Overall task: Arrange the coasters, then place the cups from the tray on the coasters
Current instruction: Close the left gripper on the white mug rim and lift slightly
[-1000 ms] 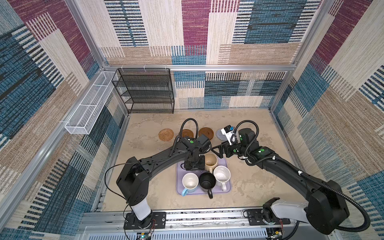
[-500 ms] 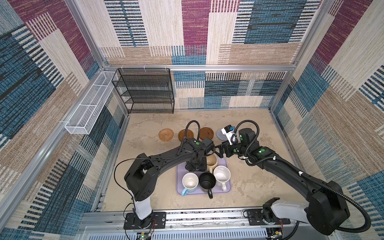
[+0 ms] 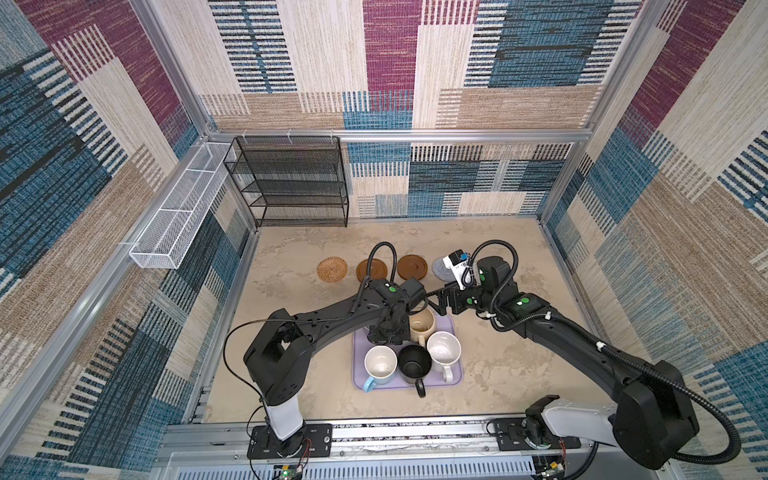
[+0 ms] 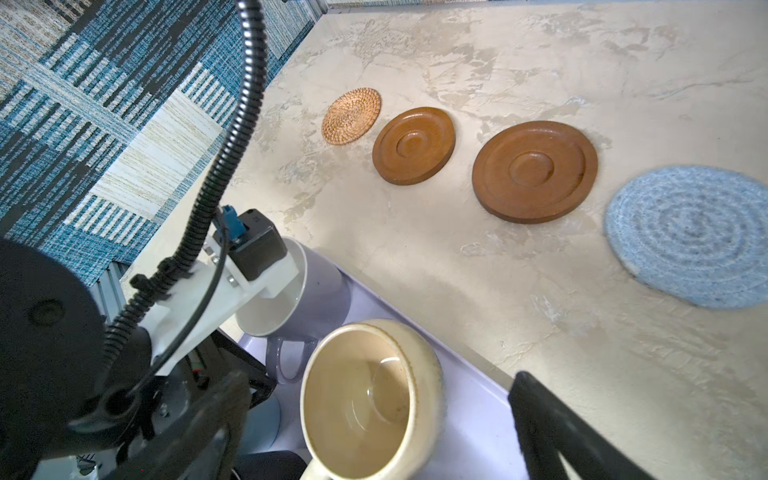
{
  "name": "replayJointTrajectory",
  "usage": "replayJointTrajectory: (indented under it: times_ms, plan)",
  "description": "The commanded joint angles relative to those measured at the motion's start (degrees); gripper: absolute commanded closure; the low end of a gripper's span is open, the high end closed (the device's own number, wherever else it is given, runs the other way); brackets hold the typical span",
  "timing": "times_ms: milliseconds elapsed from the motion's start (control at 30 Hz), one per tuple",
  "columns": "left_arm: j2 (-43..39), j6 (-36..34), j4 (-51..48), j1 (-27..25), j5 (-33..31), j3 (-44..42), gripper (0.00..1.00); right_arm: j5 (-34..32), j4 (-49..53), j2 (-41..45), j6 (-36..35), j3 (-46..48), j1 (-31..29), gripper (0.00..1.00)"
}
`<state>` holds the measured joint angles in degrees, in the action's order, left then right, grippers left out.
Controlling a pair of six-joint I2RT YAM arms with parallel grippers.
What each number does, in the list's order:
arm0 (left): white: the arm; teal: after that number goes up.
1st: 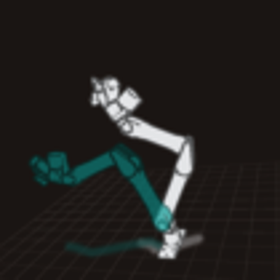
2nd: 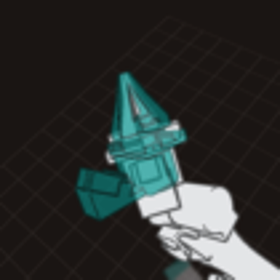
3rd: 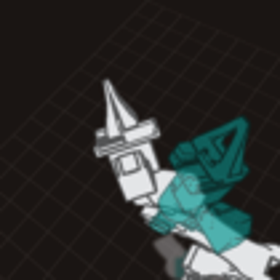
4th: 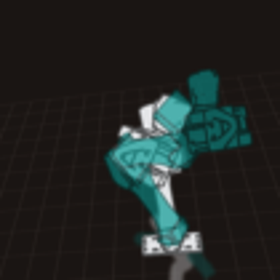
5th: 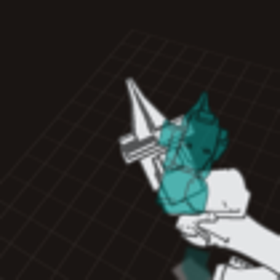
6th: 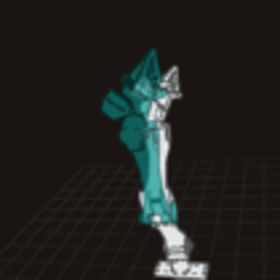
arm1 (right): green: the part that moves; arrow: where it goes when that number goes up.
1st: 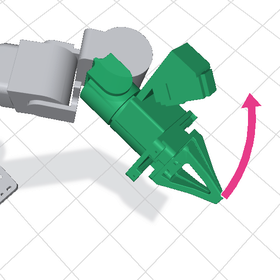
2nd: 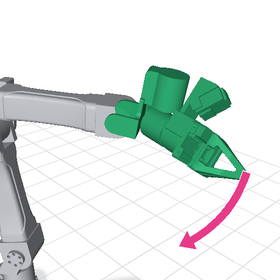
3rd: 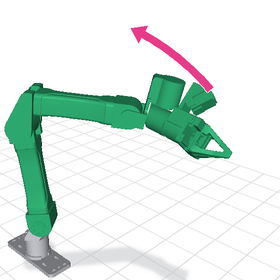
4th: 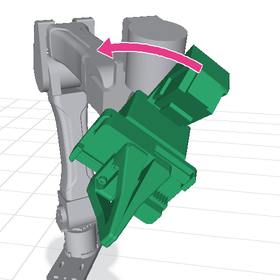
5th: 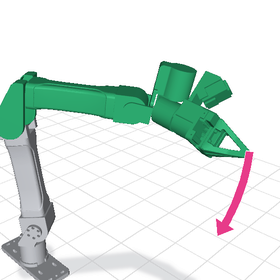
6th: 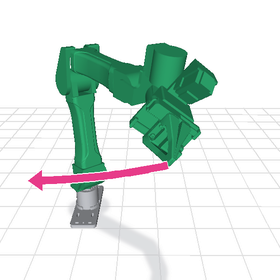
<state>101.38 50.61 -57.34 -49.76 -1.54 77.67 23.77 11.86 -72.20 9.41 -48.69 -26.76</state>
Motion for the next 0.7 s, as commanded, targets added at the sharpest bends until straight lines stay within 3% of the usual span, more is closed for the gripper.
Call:
replayJointTrajectory:
  times_ms: [0, 133, 333, 667]
  plan:
    - [-0.1, 0.6, -0.9, 0.0, -3.1, -0.2, 0.79, -0.6, -1.3, 0.0, -0.2, -0.1, 0.0, 0.00]
    - [1.4, 0.3, -0.9, 0.1, -2.9, 1.3, 0.69, -0.6, -1.3, 0.0, -0.1, 0.0, 0.0, 0.00]
    - [3.2, 0.1, -0.8, 0.1, -2.4, 2.3, 0.66, -0.4, -1.1, -0.1, 0.1, 0.0, 0.0, 0.00]
    - [2.8, -0.1, -0.9, 0.1, -3.3, 1.3, 0.88, -0.2, -1.3, 0.2, 0.3, 0.1, 0.0, 0.00]
